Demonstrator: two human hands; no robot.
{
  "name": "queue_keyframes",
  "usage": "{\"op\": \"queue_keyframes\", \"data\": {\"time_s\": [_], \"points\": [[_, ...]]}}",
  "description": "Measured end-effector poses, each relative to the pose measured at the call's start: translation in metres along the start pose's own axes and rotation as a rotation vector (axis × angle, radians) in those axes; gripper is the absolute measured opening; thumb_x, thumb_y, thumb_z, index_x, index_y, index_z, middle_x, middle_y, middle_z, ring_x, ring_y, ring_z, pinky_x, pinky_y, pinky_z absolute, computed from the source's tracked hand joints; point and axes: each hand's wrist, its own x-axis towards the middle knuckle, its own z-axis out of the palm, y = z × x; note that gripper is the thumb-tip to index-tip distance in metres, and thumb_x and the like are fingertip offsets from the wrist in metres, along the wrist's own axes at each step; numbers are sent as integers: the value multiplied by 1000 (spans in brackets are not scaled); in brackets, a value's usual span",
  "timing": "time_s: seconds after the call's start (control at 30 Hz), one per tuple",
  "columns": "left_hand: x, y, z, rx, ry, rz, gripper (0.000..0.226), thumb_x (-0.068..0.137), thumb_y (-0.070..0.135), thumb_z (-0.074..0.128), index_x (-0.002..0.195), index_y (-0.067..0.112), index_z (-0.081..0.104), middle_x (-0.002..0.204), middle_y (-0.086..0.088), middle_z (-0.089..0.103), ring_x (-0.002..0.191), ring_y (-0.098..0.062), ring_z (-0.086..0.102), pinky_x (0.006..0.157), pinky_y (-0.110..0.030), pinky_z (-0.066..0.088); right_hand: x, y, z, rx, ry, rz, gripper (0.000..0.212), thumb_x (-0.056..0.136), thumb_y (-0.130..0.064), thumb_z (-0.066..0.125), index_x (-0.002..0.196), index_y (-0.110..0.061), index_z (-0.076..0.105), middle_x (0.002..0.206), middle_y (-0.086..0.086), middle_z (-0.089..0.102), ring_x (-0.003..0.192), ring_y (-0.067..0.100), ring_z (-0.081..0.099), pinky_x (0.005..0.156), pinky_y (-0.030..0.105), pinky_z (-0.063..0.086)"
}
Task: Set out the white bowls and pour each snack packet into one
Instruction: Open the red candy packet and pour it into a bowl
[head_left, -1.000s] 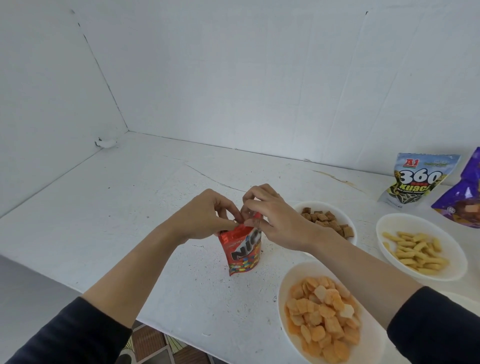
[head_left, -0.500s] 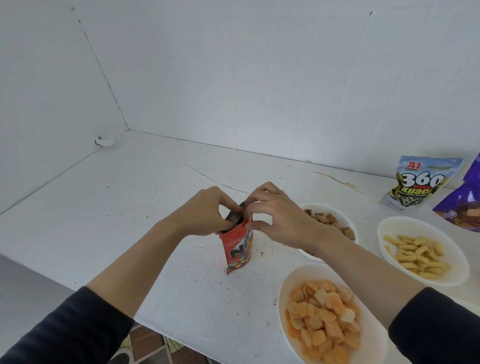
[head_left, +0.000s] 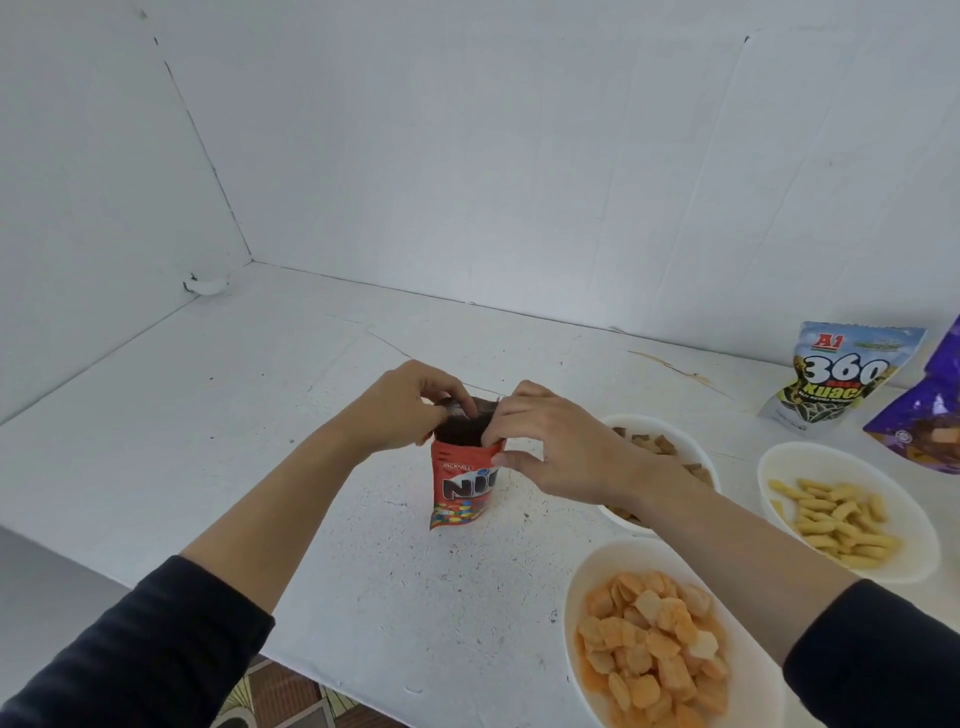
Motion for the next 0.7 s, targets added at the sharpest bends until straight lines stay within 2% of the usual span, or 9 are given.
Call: {"op": "queue_keyframes", "data": {"time_s": [0.1,0.2,0.27,0.33,0.4,0.47,0.57,0.63,0.7], "points": [[1,-2,2,81,68,21,29,86,2,70,73,28,74,88,4,72,52,-9,58,44,-18,45,0,0,2,38,-10,4,9,92,-18,70,100,-20,73,93,-12,65,92,14,48,83,37,46],[2,-4,3,149,230,28,37,80,-3,65,61,29,66,90,5,74,50,-9,56,52,-23,46,0,-1,0,61,-13,3,8,90,-14,71,96,-18,74,89,-10,67,88,13,46,81,37,46],[3,-7,8,81,294,5,38,76,-5,60,59,29,63,88,7,74,51,-11,57,57,-26,48,0,-2,-1,42,-15,5,6,89,-13,71,91,-18,73,86,-10,66,87,14,45,81,38,45],[3,-9,15,12,314,4,39,77,-4,59,60,30,66,82,9,73,53,-10,57,59,-25,47,-1,-2,-1,5,-9,7,2,88,-21,72,88,-20,70,83,-12,64,90,13,45,83,37,43],[2,-7,20,-77,265,36,36,86,-1,60,71,28,73,83,10,75,59,-16,63,60,-24,50,0,-1,0,-68,10,23,10,89,-34,71,90,-25,67,85,-14,64,97,9,43,88,33,37],[0,-6,20,-179,179,46,27,97,6,58,90,25,77,95,9,77,74,-16,69,68,-25,56,1,-1,1,-157,65,13,13,90,-40,69,94,-28,66,86,-19,63,105,8,42,94,34,31],[-3,-14,19,-323,115,20,19,104,16,56,106,27,72,112,4,73,98,-18,72,83,-34,62,4,-4,0,-237,152,0,25,88,-33,71,112,-30,65,89,-15,66,113,10,44,104,40,25],[-7,-21,21,-454,96,-8,15,104,21,58,112,27,69,116,1,72,105,-20,71,89,-38,61,7,-8,0,-229,139,-10,39,87,-28,72,124,-31,59,91,-15,71,114,11,45,104,39,25],[-12,-27,27,-620,77,-43,17,105,27,56,120,24,64,115,-5,74,107,-25,71,92,-39,59,12,-11,2,-246,116,-31,43,87,-27,69,127,-32,53,93,-15,72,114,12,45,105,42,28]]}}
